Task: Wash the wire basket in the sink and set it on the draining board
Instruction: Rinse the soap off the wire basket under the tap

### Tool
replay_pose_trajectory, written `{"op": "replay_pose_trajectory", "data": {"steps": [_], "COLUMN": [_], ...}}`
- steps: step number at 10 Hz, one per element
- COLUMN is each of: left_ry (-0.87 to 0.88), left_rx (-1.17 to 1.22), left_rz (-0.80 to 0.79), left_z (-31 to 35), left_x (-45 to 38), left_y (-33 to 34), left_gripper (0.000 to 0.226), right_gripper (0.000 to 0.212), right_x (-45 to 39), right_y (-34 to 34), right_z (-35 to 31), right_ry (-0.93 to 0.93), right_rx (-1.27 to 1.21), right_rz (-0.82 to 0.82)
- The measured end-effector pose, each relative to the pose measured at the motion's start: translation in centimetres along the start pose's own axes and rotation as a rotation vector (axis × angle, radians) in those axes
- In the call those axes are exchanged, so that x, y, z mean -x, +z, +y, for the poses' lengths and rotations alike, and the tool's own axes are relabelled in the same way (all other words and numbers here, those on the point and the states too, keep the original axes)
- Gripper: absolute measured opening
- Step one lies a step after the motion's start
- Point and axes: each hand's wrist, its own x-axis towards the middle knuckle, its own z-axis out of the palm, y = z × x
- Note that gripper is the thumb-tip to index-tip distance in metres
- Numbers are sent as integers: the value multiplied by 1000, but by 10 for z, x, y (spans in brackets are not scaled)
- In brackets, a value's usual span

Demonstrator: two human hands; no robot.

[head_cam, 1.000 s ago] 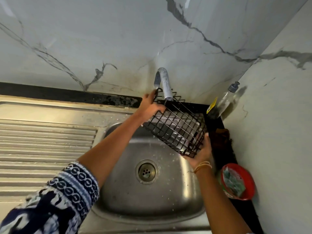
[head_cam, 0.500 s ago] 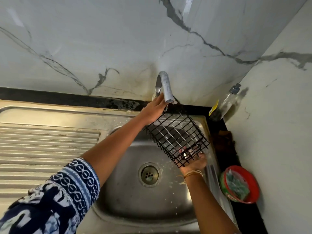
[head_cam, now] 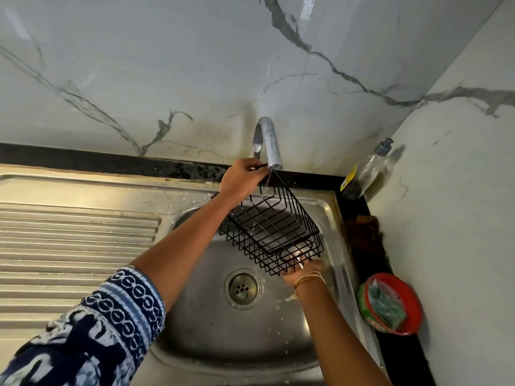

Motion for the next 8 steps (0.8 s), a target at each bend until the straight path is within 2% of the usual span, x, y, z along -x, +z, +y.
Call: {"op": "replay_pose_trajectory", "data": {"steps": [1,2,3,4,5,6,7,8], "left_ry": [16,54,100,142,197,272,367,288], "left_rx": [-22,-192,-449,-519,-446,-394,-579,-353], "left_rz": [-8,-10,-8,-18,-71,-127,-111,-146], "left_z": [7,14,23,25,27,23,11,5], "left_x": [5,10,18,21,20,19,15,13], "left_y": [-5,-4,7,16,20,17,2,-8], "left_gripper": [21,18,18,14,18,25,48,51], "right_gripper": [49,42,26,33,50,48,20,36], "right_x": [-1,20,55,75,79,71,69,63], "right_y": [-1,-3,11,25,35,31,18,6], "right_z": [6,-14,-51,-77,-104,-108,-106,-106], "right_ry": [-338,-443,-800,-882,-785,-645,-487,-438], "right_rx": [464,-135,-315,-92,-12,-107,-320,-419], "right_rz": [364,289,214,-157,-337,-335,-334,-339]}}
